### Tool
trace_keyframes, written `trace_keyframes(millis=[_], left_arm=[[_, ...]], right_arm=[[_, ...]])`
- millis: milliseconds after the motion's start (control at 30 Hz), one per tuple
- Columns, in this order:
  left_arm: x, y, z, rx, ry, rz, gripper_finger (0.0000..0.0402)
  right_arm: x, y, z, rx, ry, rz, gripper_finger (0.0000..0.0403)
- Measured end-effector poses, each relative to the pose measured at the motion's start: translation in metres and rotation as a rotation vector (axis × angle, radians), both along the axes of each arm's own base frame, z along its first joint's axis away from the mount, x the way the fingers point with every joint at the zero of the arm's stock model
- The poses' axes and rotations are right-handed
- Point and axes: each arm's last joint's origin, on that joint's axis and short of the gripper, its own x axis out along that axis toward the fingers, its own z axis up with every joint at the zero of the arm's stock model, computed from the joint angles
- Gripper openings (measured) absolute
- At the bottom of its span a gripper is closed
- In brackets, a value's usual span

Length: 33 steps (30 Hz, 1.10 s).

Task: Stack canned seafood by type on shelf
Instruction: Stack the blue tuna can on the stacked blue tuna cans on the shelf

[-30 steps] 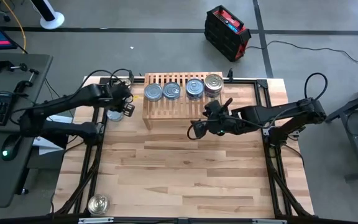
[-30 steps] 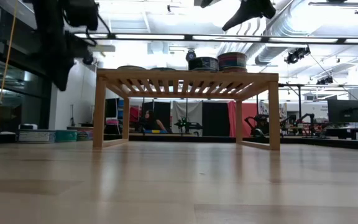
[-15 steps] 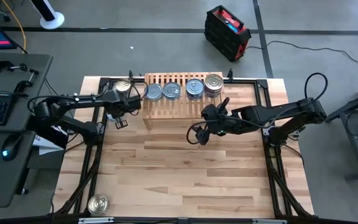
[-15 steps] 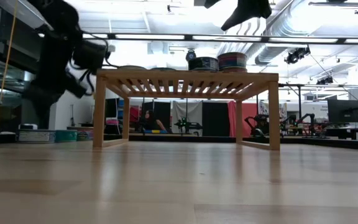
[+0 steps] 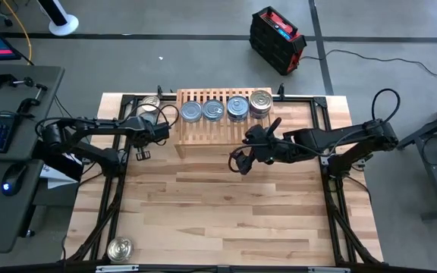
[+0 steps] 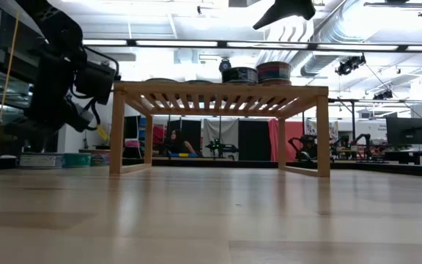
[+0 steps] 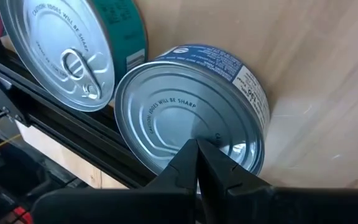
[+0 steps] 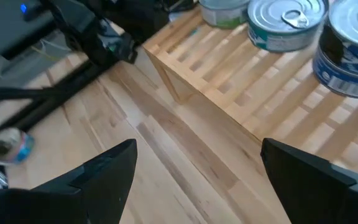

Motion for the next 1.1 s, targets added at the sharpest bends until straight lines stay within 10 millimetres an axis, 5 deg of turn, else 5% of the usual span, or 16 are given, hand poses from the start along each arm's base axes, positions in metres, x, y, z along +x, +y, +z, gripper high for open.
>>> trace_keyframes(millis=[600,1100], left_arm=[[0.011,-0.024,-0.001,-0.209,0.048,-0.361,0.0000],[0.018,-0.025,0.007,-0.262,-0.095,-0.139,0.0000]], right_arm=[[0.009,0.002,0.011,0.066,-0.163,-0.027,0.0334],[0.009,0.003,0.011,0.120,-0.169,-0.003,0.0334]])
